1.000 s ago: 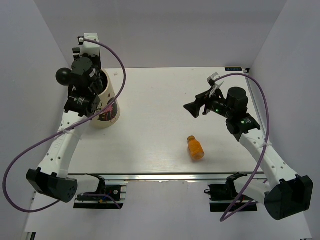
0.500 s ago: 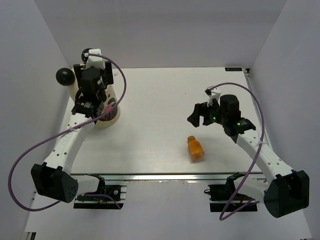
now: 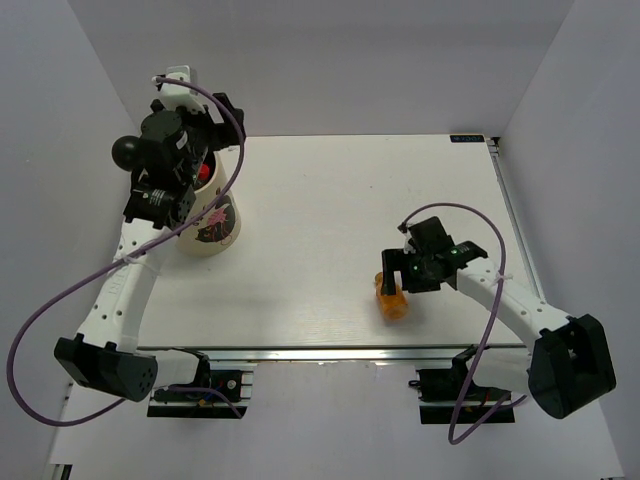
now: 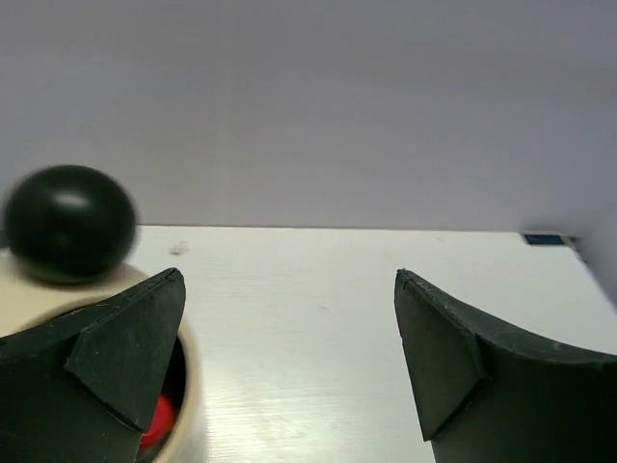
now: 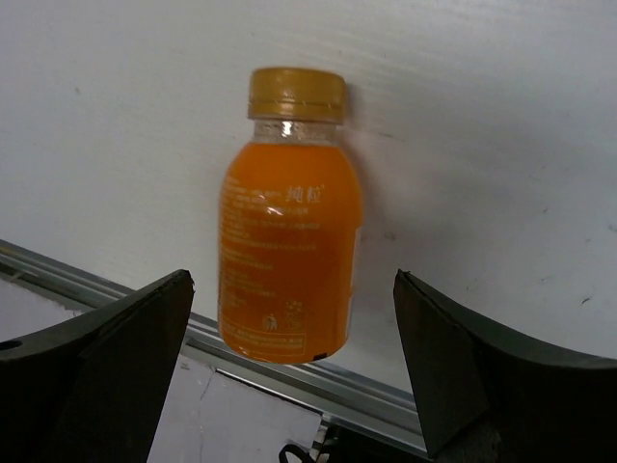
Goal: Put the plastic bottles in the bin
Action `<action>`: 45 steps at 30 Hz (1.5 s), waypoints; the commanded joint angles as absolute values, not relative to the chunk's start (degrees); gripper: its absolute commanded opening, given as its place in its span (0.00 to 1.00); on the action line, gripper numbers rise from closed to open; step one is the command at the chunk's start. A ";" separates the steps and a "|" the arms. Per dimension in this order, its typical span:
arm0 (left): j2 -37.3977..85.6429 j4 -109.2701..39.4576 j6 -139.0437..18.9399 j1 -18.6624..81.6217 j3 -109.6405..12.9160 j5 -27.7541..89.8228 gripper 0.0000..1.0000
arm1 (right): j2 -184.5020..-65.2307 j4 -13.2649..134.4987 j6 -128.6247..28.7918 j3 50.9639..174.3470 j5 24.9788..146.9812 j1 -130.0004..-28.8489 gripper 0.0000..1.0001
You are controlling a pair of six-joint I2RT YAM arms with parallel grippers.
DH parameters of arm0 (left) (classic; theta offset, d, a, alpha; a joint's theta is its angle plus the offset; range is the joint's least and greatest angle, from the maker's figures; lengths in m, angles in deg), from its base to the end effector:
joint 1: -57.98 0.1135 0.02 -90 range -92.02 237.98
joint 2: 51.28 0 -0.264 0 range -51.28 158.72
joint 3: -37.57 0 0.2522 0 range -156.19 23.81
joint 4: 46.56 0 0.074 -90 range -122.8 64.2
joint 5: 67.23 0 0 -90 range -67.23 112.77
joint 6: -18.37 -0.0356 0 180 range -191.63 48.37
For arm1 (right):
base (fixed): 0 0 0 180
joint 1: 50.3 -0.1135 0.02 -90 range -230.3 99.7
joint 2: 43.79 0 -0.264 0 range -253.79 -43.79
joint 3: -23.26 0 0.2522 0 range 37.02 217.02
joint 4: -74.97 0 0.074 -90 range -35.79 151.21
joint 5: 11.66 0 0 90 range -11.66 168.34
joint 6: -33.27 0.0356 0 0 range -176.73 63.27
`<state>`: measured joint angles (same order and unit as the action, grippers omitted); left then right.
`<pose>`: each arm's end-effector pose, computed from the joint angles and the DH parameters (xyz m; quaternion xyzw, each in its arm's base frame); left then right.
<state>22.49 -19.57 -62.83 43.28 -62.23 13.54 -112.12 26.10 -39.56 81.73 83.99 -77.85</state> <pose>0.2742 -0.0660 0.4758 -0.0198 0.7127 -0.0862 0.6959 0.2003 0.1085 0.2221 -0.1002 0.9567 0.1463 0.2309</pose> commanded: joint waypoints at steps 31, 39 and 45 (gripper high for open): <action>43.19 -14.75 -48.32 27.25 -62.30 58.03 0.98 | -110.58 50.39 -44.52 85.00 98.38 -78.51 0.22; 46.63 -25.13 -40.97 24.23 -63.12 55.81 0.98 | -112.77 56.82 -41.35 91.59 99.34 -78.51 0.23; 46.71 -28.85 -39.46 23.88 -62.59 57.14 0.98 | -113.40 59.97 -37.94 93.45 94.25 -78.51 0.22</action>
<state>49.05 -25.56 -40.71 23.92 -62.17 55.44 -113.70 55.13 -40.74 91.19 96.32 -78.20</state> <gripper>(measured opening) 0.982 0.768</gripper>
